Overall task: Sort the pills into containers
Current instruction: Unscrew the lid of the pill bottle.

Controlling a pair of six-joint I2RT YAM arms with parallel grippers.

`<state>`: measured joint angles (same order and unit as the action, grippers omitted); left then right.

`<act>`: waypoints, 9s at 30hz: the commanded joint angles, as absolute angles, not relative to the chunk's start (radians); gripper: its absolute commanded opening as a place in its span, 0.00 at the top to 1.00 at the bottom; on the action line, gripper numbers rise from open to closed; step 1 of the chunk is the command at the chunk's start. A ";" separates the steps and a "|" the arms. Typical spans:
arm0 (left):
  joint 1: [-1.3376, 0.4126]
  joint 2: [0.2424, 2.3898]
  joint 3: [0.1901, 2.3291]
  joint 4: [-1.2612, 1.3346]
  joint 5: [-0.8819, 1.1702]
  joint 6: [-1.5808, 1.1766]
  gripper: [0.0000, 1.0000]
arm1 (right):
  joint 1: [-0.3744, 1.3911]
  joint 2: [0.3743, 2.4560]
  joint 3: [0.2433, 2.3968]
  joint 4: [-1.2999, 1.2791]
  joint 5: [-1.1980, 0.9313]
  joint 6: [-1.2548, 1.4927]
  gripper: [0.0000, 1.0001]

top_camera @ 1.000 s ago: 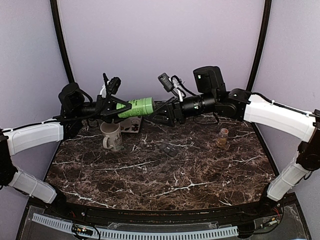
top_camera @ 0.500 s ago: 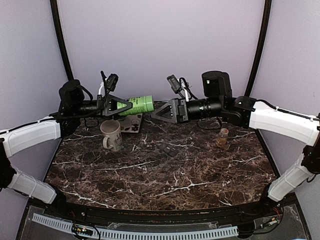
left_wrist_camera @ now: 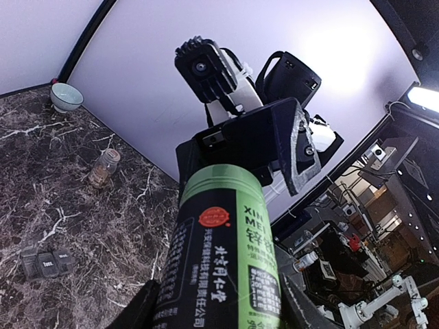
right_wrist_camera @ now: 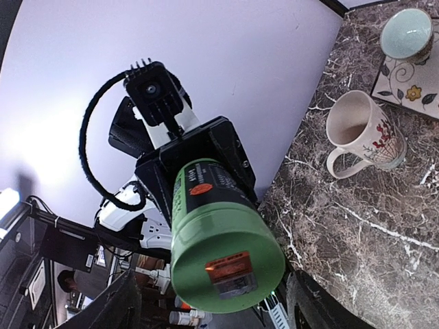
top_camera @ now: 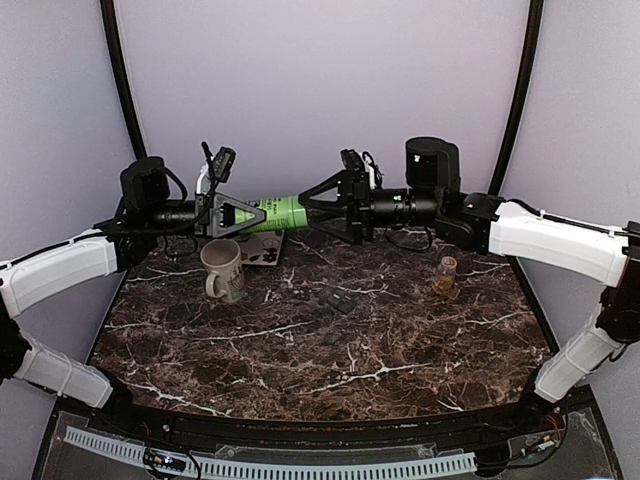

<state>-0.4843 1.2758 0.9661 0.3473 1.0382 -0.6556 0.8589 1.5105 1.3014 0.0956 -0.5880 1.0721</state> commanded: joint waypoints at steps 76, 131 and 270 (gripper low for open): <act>-0.493 1.434 1.007 0.900 1.256 -1.190 1.00 | 0.912 1.511 1.497 -0.224 -0.435 0.233 0.20; -0.497 1.330 1.063 0.421 1.060 -0.668 1.00 | 0.844 1.582 1.449 -0.023 -0.575 1.079 0.69; -0.522 1.295 1.131 0.313 1.042 -0.699 1.00 | 0.896 1.535 1.476 -0.030 -0.539 1.090 0.69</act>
